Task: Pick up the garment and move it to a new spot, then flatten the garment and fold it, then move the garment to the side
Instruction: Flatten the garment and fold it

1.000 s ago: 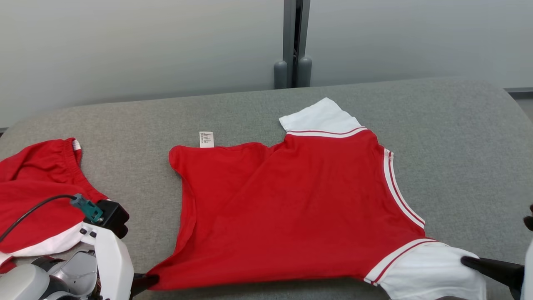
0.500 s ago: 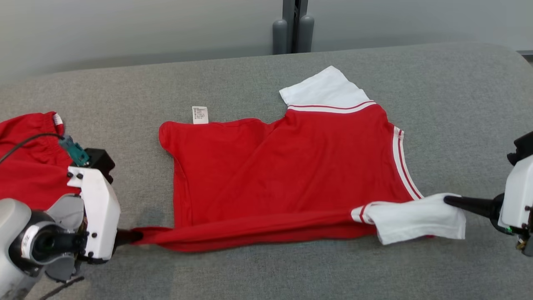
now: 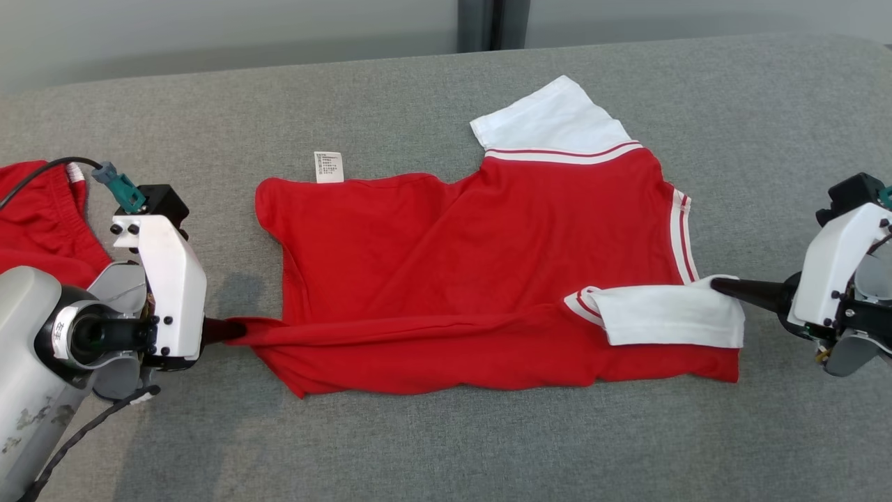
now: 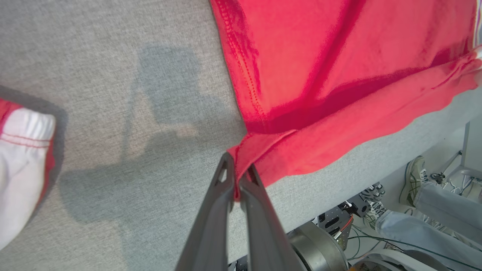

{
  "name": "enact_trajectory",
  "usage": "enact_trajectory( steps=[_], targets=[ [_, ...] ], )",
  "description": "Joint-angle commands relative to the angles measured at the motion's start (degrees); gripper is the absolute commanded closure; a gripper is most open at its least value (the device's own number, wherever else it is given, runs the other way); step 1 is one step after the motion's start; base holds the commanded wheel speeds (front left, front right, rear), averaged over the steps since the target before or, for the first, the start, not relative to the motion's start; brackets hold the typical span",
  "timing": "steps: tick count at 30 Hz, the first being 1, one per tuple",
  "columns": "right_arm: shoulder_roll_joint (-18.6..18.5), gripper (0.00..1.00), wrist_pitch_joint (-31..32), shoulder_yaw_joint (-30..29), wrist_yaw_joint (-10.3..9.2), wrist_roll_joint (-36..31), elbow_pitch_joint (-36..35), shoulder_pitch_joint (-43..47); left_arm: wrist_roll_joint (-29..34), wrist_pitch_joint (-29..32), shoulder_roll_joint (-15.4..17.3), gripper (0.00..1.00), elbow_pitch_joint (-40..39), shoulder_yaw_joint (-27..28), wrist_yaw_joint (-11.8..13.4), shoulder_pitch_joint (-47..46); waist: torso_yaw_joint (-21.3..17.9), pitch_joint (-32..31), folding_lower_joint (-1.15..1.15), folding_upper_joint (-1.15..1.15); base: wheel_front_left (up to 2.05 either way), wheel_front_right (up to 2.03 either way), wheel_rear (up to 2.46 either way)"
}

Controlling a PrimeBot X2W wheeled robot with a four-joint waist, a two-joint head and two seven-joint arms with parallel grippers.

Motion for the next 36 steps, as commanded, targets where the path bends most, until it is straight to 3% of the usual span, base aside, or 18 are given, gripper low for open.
enact_trajectory(
  steps=[1, 2, 3, 5, 6, 7, 16, 21, 24, 28, 31, 34, 36],
  targets=[
    [0.5, 1.00, -0.4, 0.1, -0.01, 0.5, 0.7, -0.6, 0.0, -0.3, -0.3, 1.00, 1.0, 0.1, -0.5, -1.1, -0.2, 0.2, 0.00, 0.00, 0.00, 0.00, 0.00],
    [0.9, 1.00, -0.7, 0.1, 0.00, 0.6, 1.2, -0.8, 0.1, -0.6, -0.7, 1.00, 1.9, 0.2, -0.6, -1.4, -0.2, 0.2, 0.00, 0.00, 0.00, 0.00, 0.00],
    [1.3, 0.91, -1.0, 0.1, -0.01, 0.6, 1.6, -1.0, 0.3, -1.0, -1.1, 1.00, 2.7, 0.2, -0.9, -1.8, -0.3, 0.2, 0.00, 0.00, 0.00, 0.00, 0.00],
    [1.9, 0.56, -1.4, 0.1, 0.00, 0.6, 2.4, -1.2, 0.6, -1.7, -1.8, 1.00, 4.3, 0.2, -1.2, -2.1, -0.5, 0.1, 0.00, 0.00, 0.00, 0.00, 0.00],
    [2.2, 0.09, -1.9, 0.1, 0.00, 0.5, 2.9, -1.2, 1.0, -2.4, -2.1, 0.69, 5.1, 0.2, -1.4, -2.2, -0.5, 0.0, 0.00, 0.00, 0.00, 0.00, 0.00],
    [2.5, 0.00, -2.1, 0.1, 0.00, 0.6, 3.1, -1.3, 1.3, -3.1, -2.4, 0.00, 5.9, 0.2, -1.5, -2.4, -0.6, -0.1, 0.00, 0.00, 0.00, 0.00, 0.00],
    [2.5, 0.00, -12.5, -2.7, 0.00, 0.8, 0.6, 0.5, 2.3, -9.4, -4.0, 0.00, 9.6, 1.4, -4.5, -2.0, -0.8, -2.8, 0.00, 0.00, 0.00, 0.00, 0.00],
    [1.2, 0.00, -19.2, -4.4, 0.00, -0.1, -3.0, 3.1, 2.6, -15.0, -3.9, 0.00, 9.1, 3.0, -6.0, 0.3, -0.6, -4.7, 0.00, 0.00, 0.00, 0.00, 0.00],
    [-0.2, 0.00, -26.1, -5.6, 0.00, -2.1, -5.9, 5.8, 3.6, -21.7, -3.7, 0.00, 7.8, 4.7, -6.5, 2.6, -0.5, -6.0, 0.00, 0.00, 0.00, 0.00, 0.00],
    [-1.9, 0.00, -36.1, -6.9, 0.00, -5.6, -8.2, 10.0, 6.2, -31.4, -3.4, 0.00, 5.3, 6.5, -4.8, 7.2, -0.1, -7.4, 0.00, 0.00, 0.00, 0.00, 0.00],
    [-2.3, 0.00, -39.0, -9.5, 0.00, -8.1, -9.0, 13.5, 8.9, -39.9, -3.7, 0.00, 2.6, 7.8, -2.3, 11.4, 0.2, -8.0, 0.00, 0.00, 0.00, 0.00, 0.00],
    [-1.4, 0.00, -39.2, -17.4, 0.00, -12.3, -8.4, 18.1, 11.3, -47.8, -4.6, 0.00, -0.3, 8.9, 0.7, 16.1, 0.5, -8.3, 0.00, 0.00, 0.00, 0.00, 0.00],
    [1.7, 0.00, -39.2, -25.5, 0.00, -18.5, -8.6, 25.6, 12.9, -54.1, -5.9, 0.00, -3.3, 9.6, 3.6, 20.7, 0.7, -8.7, 0.00, 0.00, 0.00, 0.00, 0.00]
  ],
)
